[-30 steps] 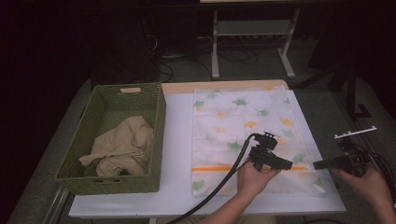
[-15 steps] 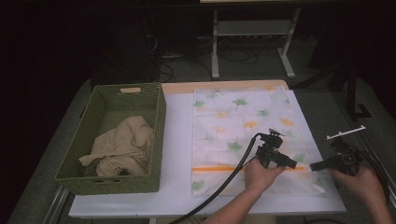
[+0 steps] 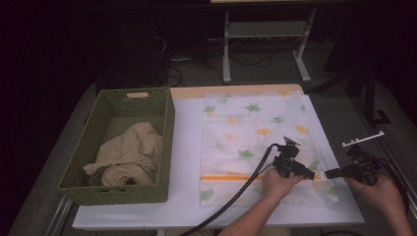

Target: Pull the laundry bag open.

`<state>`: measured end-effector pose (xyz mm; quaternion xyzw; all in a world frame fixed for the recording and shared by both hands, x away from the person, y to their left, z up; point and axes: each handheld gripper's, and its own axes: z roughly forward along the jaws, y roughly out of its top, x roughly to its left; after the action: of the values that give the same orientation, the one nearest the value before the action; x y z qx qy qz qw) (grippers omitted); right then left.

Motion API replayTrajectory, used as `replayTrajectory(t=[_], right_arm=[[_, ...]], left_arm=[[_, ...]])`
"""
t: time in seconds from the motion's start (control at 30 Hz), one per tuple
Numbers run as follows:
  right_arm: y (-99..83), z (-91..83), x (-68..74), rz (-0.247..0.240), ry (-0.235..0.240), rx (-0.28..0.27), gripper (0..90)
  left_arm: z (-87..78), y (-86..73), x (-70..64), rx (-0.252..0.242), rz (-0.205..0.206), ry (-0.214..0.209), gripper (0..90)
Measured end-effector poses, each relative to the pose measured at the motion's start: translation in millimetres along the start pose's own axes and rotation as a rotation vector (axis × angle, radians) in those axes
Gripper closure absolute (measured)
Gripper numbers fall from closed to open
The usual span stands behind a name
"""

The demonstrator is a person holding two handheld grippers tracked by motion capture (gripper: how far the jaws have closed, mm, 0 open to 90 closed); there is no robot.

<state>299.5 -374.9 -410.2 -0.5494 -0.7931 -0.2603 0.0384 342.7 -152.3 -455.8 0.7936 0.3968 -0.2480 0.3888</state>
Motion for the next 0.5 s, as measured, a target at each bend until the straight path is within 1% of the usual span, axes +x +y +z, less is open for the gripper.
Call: replayTrajectory(t=[0.03, 0.1, 0.17, 0.2, 0.23, 0.27, 0.3, 0.33, 0.37, 0.4, 0.43, 0.47, 0.5], right_arm=[[0.7, -2.6, 2.8, -0.007, 0.008, -0.005, 84.7], [1.9, -6.6, 6.6, -0.020, 0.014, -0.020, 84.8], [2.4, -8.3, 8.5, -0.025, 0.019, -0.026, 84.7], [2.4, -8.3, 8.7, -0.026, 0.022, -0.028, 84.7], [2.4, -8.3, 8.7, -0.026, 0.022, -0.028, 84.7], [1.7, -8.3, 9.3, -0.032, 0.010, -0.033, 84.7], [1.3, -8.7, 9.0, -0.036, 0.012, -0.038, 84.7], [0.9, -9.3, 8.1, -0.036, 0.021, -0.041, 84.8], [0.6, -9.9, 7.8, -0.035, 0.021, -0.045, 84.7], [0.2, -10.3, 7.0, -0.034, 0.025, -0.052, 84.7], [0.2, -10.3, 7.0, -0.034, 0.025, -0.052, 84.7], [-0.7, -10.7, 6.4, -0.041, 0.028, -0.054, 84.8], [-1.0, -11.0, 6.4, -0.043, 0.028, -0.056, 84.7]], left_arm=[[0.7, -0.2, 0.1, 0.000, -0.003, -0.009, 68.4], [2.5, -0.8, 1.0, 0.000, -0.016, -0.046, 68.0], [4.0, -1.2, 1.4, 0.001, -0.018, -0.055, 68.2], [4.7, -1.3, 2.5, -0.001, -0.030, -0.078, 68.1], [4.7, -1.3, 2.5, -0.001, -0.030, -0.078, 67.3], [5.5, -1.4, 3.6, -0.009, -0.044, -0.113, 66.0], [5.5, -1.4, 3.6, -0.009, -0.044, -0.113, 65.7], [6.4, -1.4, 4.0, -0.009, -0.057, -0.131, 65.6], [6.8, -1.3, 4.5, -0.010, -0.066, -0.141, 65.0], [7.0, -1.0, 5.2, -0.012, -0.076, -0.148, 64.2], [7.0, -1.0, 5.2, -0.012, -0.076, -0.148, 63.4], [6.7, -0.4, 6.9, -0.018, -0.094, -0.163, 62.5], [6.3, -0.2, 6.9, -0.021, -0.099, -0.163, 61.9]])
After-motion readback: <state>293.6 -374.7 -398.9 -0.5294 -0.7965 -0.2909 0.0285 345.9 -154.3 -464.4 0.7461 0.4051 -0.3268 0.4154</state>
